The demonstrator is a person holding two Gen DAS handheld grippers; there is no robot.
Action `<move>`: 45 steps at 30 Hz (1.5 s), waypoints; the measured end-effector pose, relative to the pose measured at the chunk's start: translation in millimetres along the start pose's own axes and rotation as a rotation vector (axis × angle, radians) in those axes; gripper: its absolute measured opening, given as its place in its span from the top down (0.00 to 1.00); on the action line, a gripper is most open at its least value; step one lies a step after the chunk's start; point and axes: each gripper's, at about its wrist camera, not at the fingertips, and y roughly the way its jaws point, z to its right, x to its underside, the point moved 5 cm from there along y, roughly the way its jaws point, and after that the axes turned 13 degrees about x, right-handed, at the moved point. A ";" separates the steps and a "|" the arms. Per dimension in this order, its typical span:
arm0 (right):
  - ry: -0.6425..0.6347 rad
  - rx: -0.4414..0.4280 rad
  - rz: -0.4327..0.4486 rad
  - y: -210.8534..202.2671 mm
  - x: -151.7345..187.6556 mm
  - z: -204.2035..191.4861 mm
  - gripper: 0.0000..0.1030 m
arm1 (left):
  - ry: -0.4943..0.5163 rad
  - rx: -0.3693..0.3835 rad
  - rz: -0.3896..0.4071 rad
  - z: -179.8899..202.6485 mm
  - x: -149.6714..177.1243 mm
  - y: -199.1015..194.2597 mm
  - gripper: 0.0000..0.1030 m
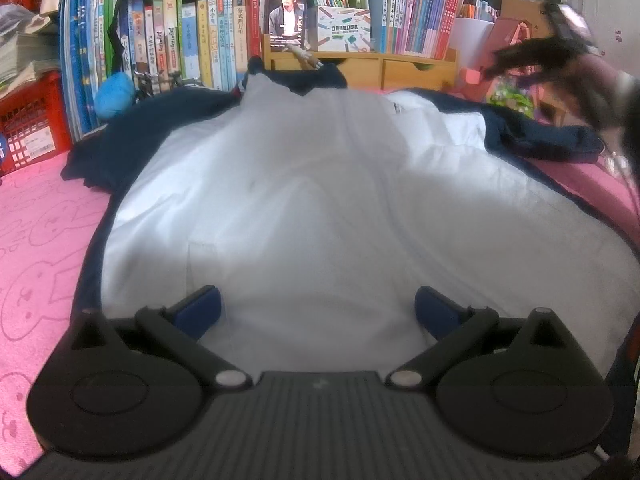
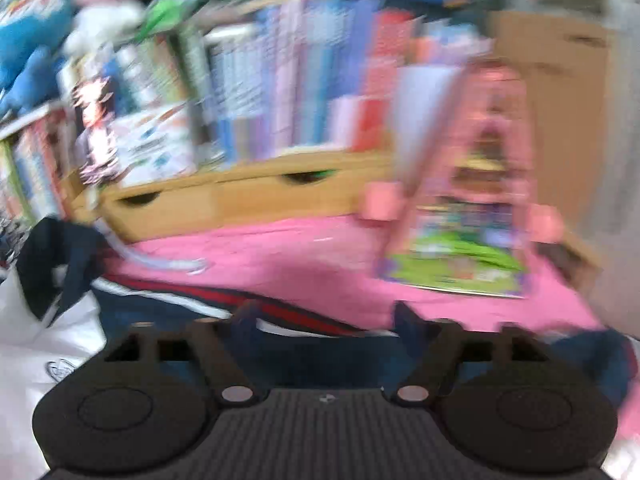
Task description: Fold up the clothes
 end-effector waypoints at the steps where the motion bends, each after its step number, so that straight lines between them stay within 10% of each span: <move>1: -0.005 0.008 -0.038 12.5 0.6 -9.7 0.16 | 0.000 0.001 0.000 -0.2 0.0 -0.1 0.00; 10: -0.059 0.017 -0.161 75.1 41.3 -48.1 0.05 | -0.003 0.008 0.003 -1.8 0.5 -1.4 0.00; 12: -0.052 0.014 -0.118 72.6 39.1 -45.8 0.18 | -0.003 0.008 0.003 -2.1 0.3 -2.0 0.00; 14: -0.031 0.037 -0.073 71.7 33.7 -44.9 0.71 | -0.003 0.010 0.003 -2.8 0.1 -2.5 0.00; 19: -0.135 0.136 0.035 96.8 17.4 -68.4 0.84 | -0.004 0.015 0.004 -4.3 -0.1 -4.0 0.00; 24: 0.009 0.104 -0.070 123.3 -17.4 -53.4 0.82 | -0.003 0.017 0.003 -5.4 -1.4 -4.8 0.00; 28: 0.006 0.003 0.047 61.5 -32.5 -49.6 0.57 | -0.011 0.025 0.009 -6.9 -1.6 -6.5 0.00; 39: -0.206 -0.525 0.085 -87.7 7.6 -182.3 0.47 | -0.029 0.026 0.020 -5.3 -4.3 -9.4 0.00; 45: -0.379 -0.530 0.096 -96.3 57.0 -231.9 0.27 | -0.065 0.050 0.045 -8.6 -5.0 -13.6 0.00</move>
